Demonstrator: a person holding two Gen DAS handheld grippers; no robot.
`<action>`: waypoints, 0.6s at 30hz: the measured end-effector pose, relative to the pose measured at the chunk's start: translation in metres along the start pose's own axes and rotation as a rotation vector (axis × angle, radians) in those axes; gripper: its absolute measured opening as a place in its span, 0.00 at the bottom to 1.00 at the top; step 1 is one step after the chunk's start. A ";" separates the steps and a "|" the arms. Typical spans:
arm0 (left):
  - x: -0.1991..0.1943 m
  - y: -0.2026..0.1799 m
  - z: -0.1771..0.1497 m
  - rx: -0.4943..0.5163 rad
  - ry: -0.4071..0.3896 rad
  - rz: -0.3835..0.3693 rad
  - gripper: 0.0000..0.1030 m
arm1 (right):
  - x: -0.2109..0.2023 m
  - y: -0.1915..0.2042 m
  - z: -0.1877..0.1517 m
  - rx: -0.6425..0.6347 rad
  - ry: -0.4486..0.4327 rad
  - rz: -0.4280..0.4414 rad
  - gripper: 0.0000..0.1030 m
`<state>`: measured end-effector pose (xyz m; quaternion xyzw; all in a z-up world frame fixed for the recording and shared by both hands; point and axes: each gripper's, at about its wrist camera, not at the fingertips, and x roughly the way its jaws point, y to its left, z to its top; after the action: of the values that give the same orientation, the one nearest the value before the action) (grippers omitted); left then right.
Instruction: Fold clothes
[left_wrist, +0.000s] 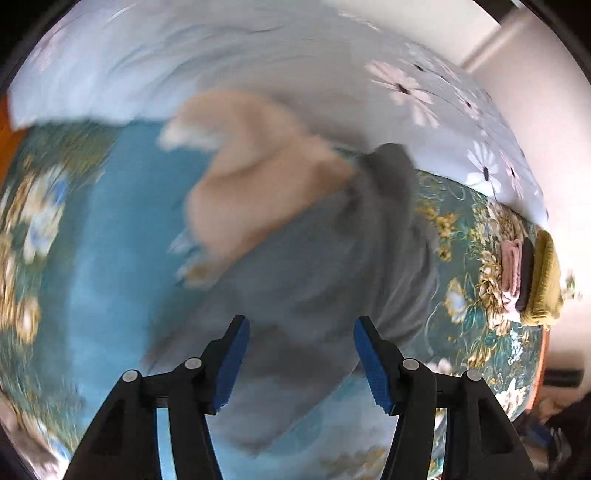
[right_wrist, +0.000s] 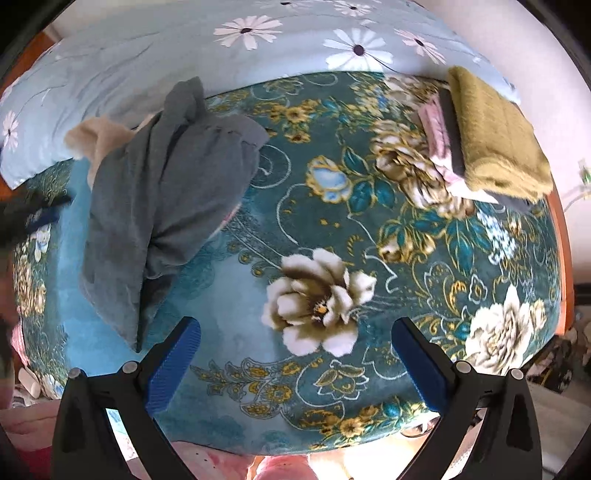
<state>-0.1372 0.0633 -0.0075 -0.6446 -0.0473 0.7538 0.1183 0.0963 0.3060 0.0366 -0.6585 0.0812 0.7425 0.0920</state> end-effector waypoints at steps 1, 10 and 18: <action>0.009 -0.012 0.007 0.013 0.011 -0.006 0.62 | 0.000 -0.003 -0.002 0.011 -0.001 0.001 1.00; 0.099 -0.070 0.027 0.211 0.082 0.248 0.02 | -0.002 -0.025 -0.023 0.070 0.020 -0.005 1.00; 0.003 0.008 0.002 -0.023 -0.114 -0.002 0.02 | 0.003 -0.044 -0.029 0.102 0.041 -0.007 1.00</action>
<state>-0.1401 0.0562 -0.0119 -0.6020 -0.0633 0.7885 0.1089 0.1343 0.3423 0.0299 -0.6682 0.1184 0.7235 0.1267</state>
